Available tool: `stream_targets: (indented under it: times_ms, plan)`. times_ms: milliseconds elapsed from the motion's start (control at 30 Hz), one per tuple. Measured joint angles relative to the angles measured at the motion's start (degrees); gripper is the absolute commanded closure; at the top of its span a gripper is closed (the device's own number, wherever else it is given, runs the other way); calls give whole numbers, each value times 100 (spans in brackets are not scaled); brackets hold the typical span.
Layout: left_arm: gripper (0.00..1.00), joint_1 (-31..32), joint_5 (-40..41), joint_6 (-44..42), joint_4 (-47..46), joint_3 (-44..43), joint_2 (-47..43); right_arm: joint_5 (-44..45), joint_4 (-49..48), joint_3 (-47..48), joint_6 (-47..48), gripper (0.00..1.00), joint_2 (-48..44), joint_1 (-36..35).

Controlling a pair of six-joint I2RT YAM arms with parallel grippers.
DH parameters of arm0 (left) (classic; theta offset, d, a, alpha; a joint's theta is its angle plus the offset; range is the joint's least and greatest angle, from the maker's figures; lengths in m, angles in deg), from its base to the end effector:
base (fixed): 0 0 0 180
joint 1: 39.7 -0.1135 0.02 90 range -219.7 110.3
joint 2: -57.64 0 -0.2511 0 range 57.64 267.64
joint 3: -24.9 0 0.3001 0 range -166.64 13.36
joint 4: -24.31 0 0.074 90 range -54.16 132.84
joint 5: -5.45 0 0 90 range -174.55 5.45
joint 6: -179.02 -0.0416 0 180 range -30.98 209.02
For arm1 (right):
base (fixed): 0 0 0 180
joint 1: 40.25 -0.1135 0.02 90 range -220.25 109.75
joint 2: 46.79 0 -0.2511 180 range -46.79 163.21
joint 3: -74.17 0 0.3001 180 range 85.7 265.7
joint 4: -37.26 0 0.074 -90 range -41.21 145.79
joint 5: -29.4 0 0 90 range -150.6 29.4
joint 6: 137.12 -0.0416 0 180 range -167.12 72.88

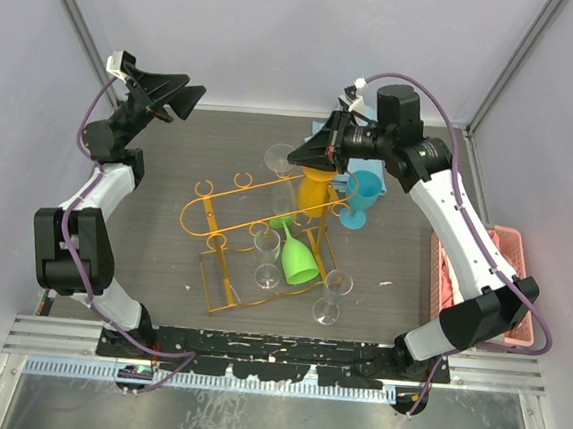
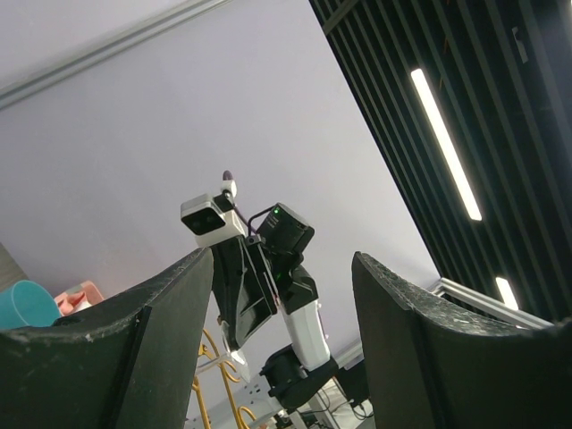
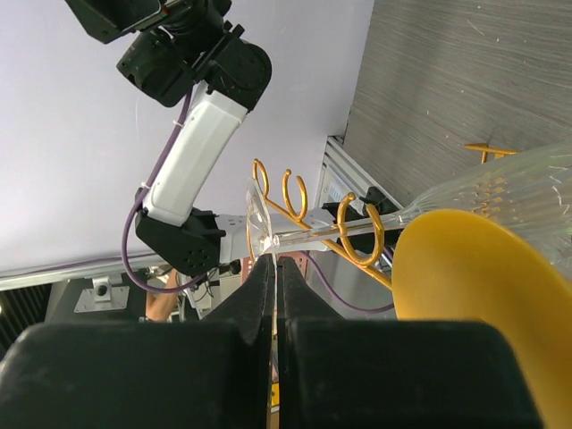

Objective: Place the wine glass upside down on the wine glass rack
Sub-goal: Turn the wine glass upside down at the wine rack.

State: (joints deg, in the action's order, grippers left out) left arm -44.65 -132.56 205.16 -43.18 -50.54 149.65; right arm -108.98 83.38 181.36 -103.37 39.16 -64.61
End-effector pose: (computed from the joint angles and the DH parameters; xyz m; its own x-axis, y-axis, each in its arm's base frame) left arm 0.3819 0.0020 0.3579 -0.7080 -0.6641 -0.2402 0.5140 -0.2513 -0.8201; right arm 0.3280 0.1827 0.4299 -0.9544 0.1741 -0.2425 -0.1768 0.3250 0.9290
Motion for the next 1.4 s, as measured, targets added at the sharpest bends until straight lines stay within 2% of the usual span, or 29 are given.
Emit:
stream_targets:
  times_ms: [933,1133,1400]
  plan:
    - [35,0,2,2,0,2,0,216,774,48,538,100,2,-129]
    - [35,0,2,2,-2,2,0,223,767,101,538,89,35,-144]
    - [35,0,0,2,-2,2,0,221,743,101,533,88,92,-146]
